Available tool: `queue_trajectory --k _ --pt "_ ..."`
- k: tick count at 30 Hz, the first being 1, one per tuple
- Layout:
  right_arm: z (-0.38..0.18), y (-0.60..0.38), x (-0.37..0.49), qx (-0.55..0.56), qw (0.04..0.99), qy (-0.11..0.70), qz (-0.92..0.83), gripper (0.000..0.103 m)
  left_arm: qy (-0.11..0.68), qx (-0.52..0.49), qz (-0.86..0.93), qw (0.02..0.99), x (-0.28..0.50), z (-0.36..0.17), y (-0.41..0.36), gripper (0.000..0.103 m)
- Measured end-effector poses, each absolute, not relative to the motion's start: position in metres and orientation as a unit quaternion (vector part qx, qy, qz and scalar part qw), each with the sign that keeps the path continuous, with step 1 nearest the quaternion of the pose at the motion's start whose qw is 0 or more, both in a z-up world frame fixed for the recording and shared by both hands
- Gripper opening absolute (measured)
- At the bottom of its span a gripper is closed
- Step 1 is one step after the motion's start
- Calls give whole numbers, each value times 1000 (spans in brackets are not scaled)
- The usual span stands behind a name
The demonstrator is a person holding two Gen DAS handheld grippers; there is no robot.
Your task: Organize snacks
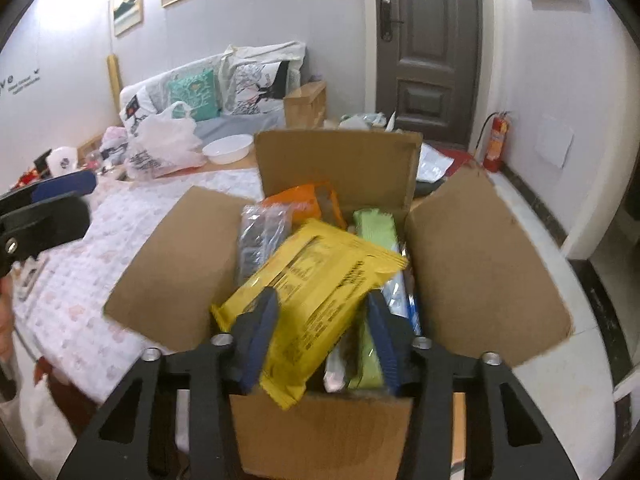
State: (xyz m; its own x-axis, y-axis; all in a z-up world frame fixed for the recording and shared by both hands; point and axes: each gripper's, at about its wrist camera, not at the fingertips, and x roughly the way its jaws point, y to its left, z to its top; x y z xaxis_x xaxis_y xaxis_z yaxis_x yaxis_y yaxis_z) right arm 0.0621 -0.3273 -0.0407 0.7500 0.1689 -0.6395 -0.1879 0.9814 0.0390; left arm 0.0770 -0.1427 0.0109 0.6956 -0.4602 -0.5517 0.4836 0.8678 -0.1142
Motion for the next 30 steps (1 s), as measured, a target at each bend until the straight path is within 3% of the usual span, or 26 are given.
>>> queue_trajectory --k 6,9,12,20,23,26,30 --pt "-37 -325 77 -21 933 345 102 33 295 11 -247 923 82 9 -138 92" --pt "-36 -324 74 -30 933 347 90 46 287 3 -231 930 79 10 -133 97" --pt "-31 -328 67 -26 937 336 89 51 274 -6 -207 939 74 12 -124 99" --pt "15 -331 15 -5 972 198 130 84 230 -15 -77 970 40 27 -89 99" --pt "31 -326 -5 4 980 135 146 102 221 -15 -39 974 32 28 -77 99" --pt "37 -319 -19 13 981 95 168 103 219 -8 2 976 27 25 -67 99" --pt "31 -309 -23 16 977 101 187 103 221 -6 22 975 24 18 -57 99"
